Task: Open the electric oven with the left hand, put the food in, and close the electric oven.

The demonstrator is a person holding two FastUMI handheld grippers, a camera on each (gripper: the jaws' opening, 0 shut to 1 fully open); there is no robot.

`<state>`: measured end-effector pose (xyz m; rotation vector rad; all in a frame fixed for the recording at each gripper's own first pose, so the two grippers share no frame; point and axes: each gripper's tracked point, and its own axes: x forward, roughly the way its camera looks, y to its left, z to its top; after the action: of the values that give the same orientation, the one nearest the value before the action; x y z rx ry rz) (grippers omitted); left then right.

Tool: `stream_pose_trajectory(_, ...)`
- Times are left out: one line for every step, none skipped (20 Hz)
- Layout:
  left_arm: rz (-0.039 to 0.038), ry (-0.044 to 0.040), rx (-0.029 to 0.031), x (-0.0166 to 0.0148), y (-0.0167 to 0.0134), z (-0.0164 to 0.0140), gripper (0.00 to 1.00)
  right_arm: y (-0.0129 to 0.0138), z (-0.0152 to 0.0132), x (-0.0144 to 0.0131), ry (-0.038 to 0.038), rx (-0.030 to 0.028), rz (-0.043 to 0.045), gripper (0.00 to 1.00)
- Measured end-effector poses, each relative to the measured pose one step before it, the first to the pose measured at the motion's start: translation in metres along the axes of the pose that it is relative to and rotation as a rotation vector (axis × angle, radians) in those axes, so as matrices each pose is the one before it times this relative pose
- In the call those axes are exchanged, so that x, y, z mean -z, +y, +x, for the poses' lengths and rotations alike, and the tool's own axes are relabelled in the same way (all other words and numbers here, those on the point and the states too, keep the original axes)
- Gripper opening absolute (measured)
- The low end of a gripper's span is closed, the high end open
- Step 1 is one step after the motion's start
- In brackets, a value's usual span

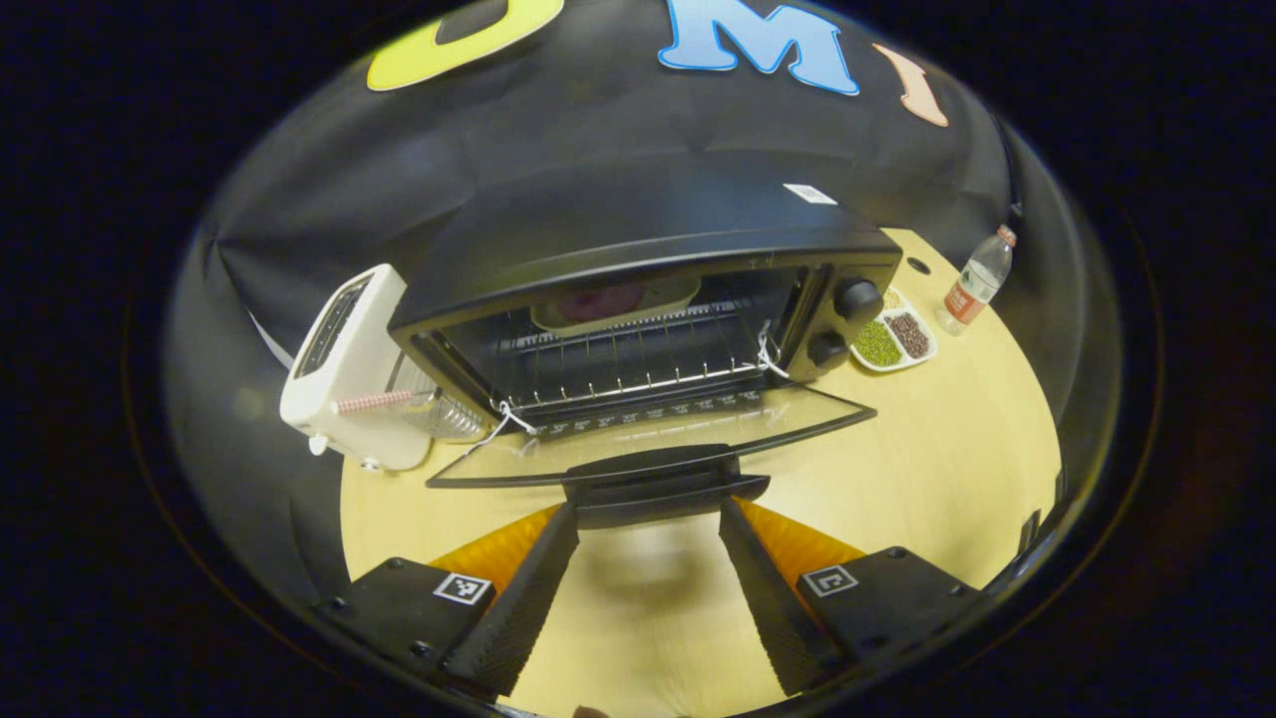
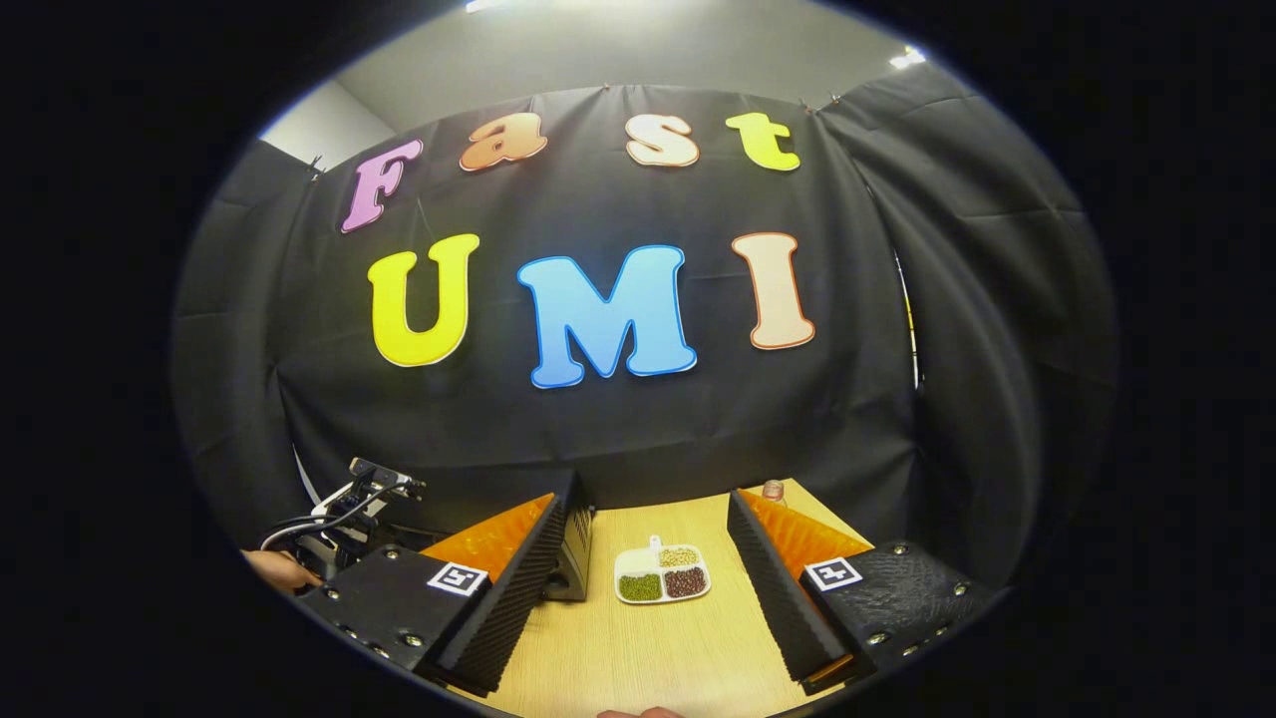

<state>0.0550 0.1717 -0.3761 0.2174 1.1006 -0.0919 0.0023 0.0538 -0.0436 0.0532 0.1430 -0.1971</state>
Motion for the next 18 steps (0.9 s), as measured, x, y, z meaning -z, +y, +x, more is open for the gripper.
stream_pose_trajectory(-0.00377,-0.01147,0.00176,-0.00409,0.00119,-0.00079,0.97,0.00017,0.0001,-0.00004,-0.00203,-0.00102,-0.00285,1.0)
stream_pose_trajectory(-0.00735,-0.0102,0.00273,-0.00436,0.00124,-0.00109,0.97,0.0004,-0.00051,-0.00112,-0.00051,-0.00011,-0.00188,1.0)
stream_pose_trajectory(-0.01064,-0.01399,0.00209,-0.00443,0.00068,-0.00158,0.97,-0.00078,0.00028,-0.00003,-0.00073,-0.00184,-0.00012,1.0)
stream_pose_trajectory(-0.01246,-0.02488,-0.00128,-0.0072,0.00107,0.00006,0.97,0.00122,-0.00057,-0.00071,-0.00055,-0.00022,-0.00019,1.0)
stream_pose_trajectory(-0.00835,-0.02214,-0.00492,-0.0066,0.00206,0.00051,1.0,-0.00043,0.001,-0.00063,-0.00117,-0.00069,-0.00012,1.0)
stream_pose_trajectory(-0.00748,-0.01389,-0.00341,-0.00415,0.0016,0.00099,1.0,0.00023,-0.00047,-0.00067,-0.00005,0.00029,-0.00177,1.0)
stream_pose_trajectory(-0.00362,-0.01127,-0.00976,-0.00487,0.00196,0.00123,0.98,-0.00033,0.00085,0.00008,0.00133,0.00098,-0.00361,1.0)
stream_pose_trajectory(-0.00021,-0.01254,-0.01151,-0.00513,0.00316,0.0021,0.98,-0.0004,-0.00092,-0.00035,-0.00029,0.00086,-0.00129,1.0)
stream_pose_trajectory(-0.00868,-0.0276,0.0063,-0.00696,0.00046,-0.00049,1.0,-0.00233,-0.00011,-0.00038,-0.00137,0.00327,0.00053,1.0)
stream_pose_trajectory(-0.01416,-0.04411,0.01147,-0.01089,-0.00389,-0.00288,0.98,-0.00176,0.0,-0.00039,-0.00156,0.00335,-0.00013,1.0)
stream_pose_trajectory(-0.01077,-0.05709,0.00685,-0.01449,-0.00192,-0.00533,1.0,-0.00242,0.00097,0.00042,-0.00061,0.00447,-0.0025,1.0)
stream_pose_trajectory(-0.00936,-0.07233,-0.00402,-0.01745,-0.00012,-0.01091,1.0,-0.00202,0.00043,0.00043,0.00128,0.00271,-0.00054,1.0)
stream_pose_trajectory(-0.0108,-0.07273,-0.00157,-0.01901,-0.00158,-0.01113,1.0,-0.00166,0.00072,0.00093,0.00215,-0.00158,0.00091,1.0)
stream_pose_trajectory(-0.02026,-0.08519,0.00542,-0.02286,-0.00321,-0.0137,0.98,-0.0019,0.00086,-0.00088,0.00022,-0.00068,-0.00081,1.0)
stream_pose_trajectory(-0.02637,-0.08863,0.00737,-0.02571,-0.00623,-0.01438,1.0,-0.00235,0.00059,-0.00223,-0.00499,0.00038,-0.00136,1.0)
stream_pose_trajectory(-0.02611,-0.08778,0.00776,-0.02654,-0.0082,-0.01923,1.0,-0.00202,-0.00005,-0.00569,-0.0118,0.00013,-0.00351,1.0)
stream_pose_trajectory(-0.01906,-0.08156,0.00265,-0.02676,-0.00649,-0.01743,0.98,-0.00222,-0.00002,-0.00615,-0.01501,-0.00226,-0.00413,1.0)
stream_pose_trajectory(-0.01103,-0.07216,-0.00406,-0.02451,-0.00394,-0.01902,0.99,-0.00123,0.00003,-0.00884,-0.01683,-0.00226,-0.00444,1.0)
